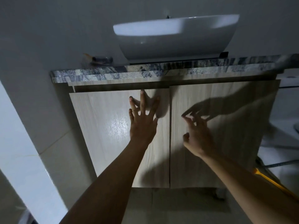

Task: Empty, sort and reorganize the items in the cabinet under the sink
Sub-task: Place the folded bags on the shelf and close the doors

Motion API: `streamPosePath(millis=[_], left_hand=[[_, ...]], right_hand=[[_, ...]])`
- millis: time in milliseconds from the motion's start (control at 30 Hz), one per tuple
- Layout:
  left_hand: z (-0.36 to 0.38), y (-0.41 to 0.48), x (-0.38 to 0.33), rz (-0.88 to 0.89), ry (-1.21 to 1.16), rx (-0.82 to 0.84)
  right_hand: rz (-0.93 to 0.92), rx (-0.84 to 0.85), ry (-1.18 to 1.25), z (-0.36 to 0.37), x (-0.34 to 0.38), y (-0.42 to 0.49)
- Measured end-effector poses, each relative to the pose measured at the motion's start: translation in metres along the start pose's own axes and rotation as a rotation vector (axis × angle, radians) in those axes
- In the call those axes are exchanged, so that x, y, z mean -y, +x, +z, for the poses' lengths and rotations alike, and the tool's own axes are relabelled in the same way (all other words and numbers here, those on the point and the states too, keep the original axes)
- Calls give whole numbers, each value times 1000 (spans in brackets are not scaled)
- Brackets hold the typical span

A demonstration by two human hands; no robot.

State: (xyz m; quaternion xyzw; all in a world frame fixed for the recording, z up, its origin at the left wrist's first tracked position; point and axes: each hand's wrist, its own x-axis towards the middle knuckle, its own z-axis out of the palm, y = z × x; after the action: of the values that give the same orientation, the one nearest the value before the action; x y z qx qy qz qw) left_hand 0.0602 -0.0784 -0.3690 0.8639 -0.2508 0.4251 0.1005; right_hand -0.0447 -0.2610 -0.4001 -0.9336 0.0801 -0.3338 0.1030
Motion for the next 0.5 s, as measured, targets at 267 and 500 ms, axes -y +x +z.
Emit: streamPosePath(millis=[267,500], left_hand=[[14,6,6,5,44,27],[11,7,9,14,21,66]], right_hand=[[-61,-56,-300,0,-32,11],[-59,2,-318,-8,-30,12]])
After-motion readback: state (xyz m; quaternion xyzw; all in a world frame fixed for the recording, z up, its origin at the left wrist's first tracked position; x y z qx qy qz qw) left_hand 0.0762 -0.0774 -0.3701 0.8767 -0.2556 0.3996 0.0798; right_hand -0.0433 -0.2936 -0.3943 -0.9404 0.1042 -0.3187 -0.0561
